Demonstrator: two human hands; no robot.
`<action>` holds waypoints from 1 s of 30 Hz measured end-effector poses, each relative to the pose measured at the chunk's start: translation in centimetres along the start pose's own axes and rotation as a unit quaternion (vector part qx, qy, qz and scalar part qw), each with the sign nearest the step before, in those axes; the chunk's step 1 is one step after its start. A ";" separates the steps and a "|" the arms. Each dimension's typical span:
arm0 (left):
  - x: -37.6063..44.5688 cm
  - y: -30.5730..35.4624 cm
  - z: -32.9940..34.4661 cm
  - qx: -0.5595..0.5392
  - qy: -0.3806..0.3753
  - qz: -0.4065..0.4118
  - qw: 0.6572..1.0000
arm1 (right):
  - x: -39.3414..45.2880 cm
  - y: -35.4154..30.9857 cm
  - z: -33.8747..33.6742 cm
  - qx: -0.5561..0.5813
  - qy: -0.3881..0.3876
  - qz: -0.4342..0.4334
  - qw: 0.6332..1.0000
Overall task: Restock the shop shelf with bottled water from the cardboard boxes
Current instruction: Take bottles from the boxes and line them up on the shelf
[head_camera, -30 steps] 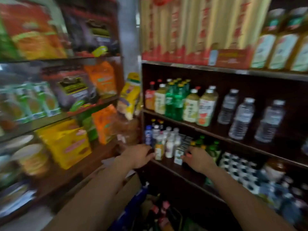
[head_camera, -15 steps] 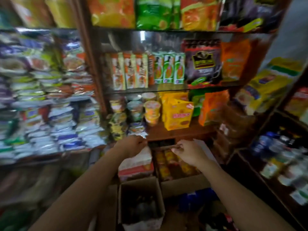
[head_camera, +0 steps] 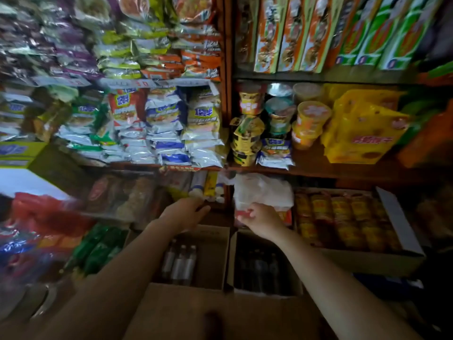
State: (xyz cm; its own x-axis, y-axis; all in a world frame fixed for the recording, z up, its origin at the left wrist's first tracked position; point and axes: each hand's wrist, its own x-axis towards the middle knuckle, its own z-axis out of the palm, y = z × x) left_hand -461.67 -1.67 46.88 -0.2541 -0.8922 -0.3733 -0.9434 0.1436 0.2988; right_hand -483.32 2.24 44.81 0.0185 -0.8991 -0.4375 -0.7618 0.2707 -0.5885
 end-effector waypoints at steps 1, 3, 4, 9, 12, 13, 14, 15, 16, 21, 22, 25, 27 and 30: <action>0.6 -1.4 0.3 -0.004 -0.009 -0.019 1.000 | 1.2 -0.4 1.4 0.000 -0.012 0.000 1.000; 2.0 -4.0 0.7 -0.020 -0.029 -0.047 0.998 | 3.6 -1.2 3.9 0.012 -0.038 0.008 0.999; 3.0 -5.4 1.0 -0.027 -0.038 -0.057 0.997 | 4.7 -1.7 5.1 0.019 -0.049 0.016 0.998; 8.0 -11.6 2.9 -0.049 -0.090 -0.102 0.990 | 11.1 -3.2 11.2 0.052 -0.107 0.056 0.991; 10.3 -15.6 5.3 -0.076 -0.111 -0.119 0.984 | 14.5 -3.2 15.2 0.079 -0.129 0.089 0.984; 10.9 -16.8 6.3 -0.090 -0.124 -0.127 0.980 | 15.4 -3.0 16.7 0.087 -0.136 0.100 0.982; 11.5 -18.1 7.5 -0.099 -0.137 -0.135 0.976 | 16.3 -2.7 18.3 0.093 -0.146 0.109 0.979; 12.1 -19.2 8.7 -0.104 -0.149 -0.143 0.973 | 17.2 -2.3 20.0 0.100 -0.154 0.120 0.976; 12.8 -20.5 10.1 -0.110 -0.160 -0.151 0.969 | 18.1 -1.8 21.7 0.108 -0.161 0.133 0.972; 17.1 -26.4 18.0 -0.167 -0.213 -0.177 0.946 | 22.4 1.2 30.6 0.129 -0.201 0.191 0.952; 18.2 -27.5 19.7 -0.181 -0.219 -0.182 0.941 | 23.4 1.8 32.4 0.132 -0.201 0.200 0.950; 21.6 -30.8 25.7 -0.231 -0.233 -0.187 0.926 | 26.4 4.2 38.6 0.149 -0.211 0.237 0.937; 23.8 -32.6 29.9 -0.253 -0.244 -0.190 0.917 | 28.4 6.1 42.5 0.169 -0.219 0.261 0.925; 26.9 -34.2 36.0 -0.246 -0.240 -0.220 0.913 | 30.6 9.2 48.0 0.217 -0.226 0.298 0.902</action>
State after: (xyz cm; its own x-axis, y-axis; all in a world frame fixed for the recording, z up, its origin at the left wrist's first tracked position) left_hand -443.91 -15.18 -5.03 -0.0482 -0.5104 -0.8586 -0.7965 -0.4991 0.3414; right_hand -458.70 -6.25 -6.66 0.0264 -0.3447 -0.9383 -0.3995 0.8568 -0.3260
